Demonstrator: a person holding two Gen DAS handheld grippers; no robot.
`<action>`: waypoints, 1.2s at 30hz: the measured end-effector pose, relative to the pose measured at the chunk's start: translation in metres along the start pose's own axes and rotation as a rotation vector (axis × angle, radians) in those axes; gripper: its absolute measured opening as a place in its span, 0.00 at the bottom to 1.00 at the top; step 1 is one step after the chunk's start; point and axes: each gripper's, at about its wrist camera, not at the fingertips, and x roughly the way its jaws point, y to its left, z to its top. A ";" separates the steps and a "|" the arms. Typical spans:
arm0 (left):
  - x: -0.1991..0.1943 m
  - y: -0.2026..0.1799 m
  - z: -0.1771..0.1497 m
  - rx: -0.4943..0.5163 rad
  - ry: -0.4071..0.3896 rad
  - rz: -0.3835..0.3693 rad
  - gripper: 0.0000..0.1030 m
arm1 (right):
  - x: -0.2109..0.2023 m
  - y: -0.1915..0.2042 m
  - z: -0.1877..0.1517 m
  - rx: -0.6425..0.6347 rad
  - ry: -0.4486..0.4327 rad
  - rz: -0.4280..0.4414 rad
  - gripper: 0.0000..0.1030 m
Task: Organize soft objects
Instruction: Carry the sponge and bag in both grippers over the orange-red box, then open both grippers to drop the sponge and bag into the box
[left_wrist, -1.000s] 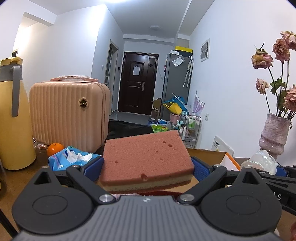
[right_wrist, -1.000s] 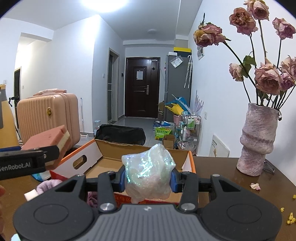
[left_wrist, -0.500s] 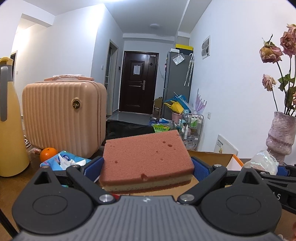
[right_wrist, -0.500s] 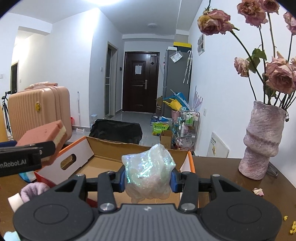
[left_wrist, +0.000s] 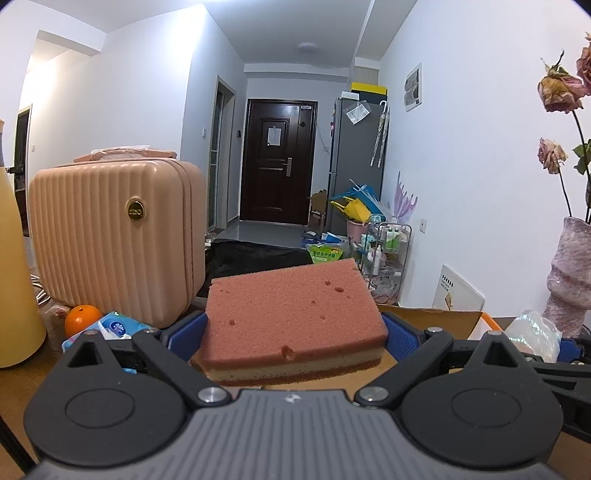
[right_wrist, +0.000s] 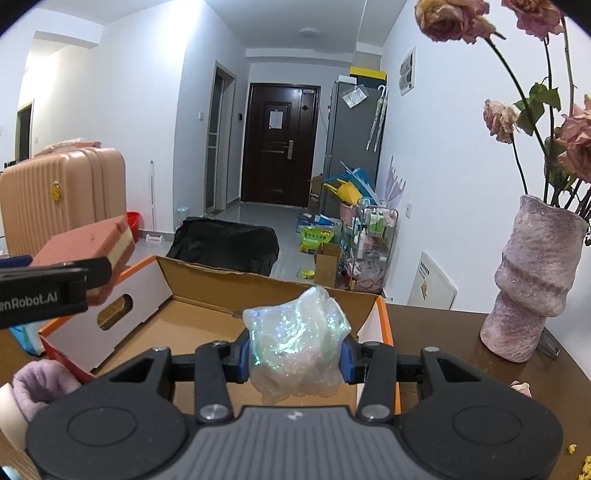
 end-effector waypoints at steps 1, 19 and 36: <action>0.003 0.000 0.000 -0.001 0.002 0.001 0.96 | 0.003 0.000 0.000 -0.002 0.004 -0.002 0.42; 0.046 -0.003 -0.012 0.031 0.020 0.053 0.96 | 0.031 0.005 -0.014 0.005 0.054 -0.039 0.42; 0.051 -0.008 -0.023 0.067 0.034 0.049 0.97 | 0.034 0.005 -0.019 0.005 0.038 -0.054 0.43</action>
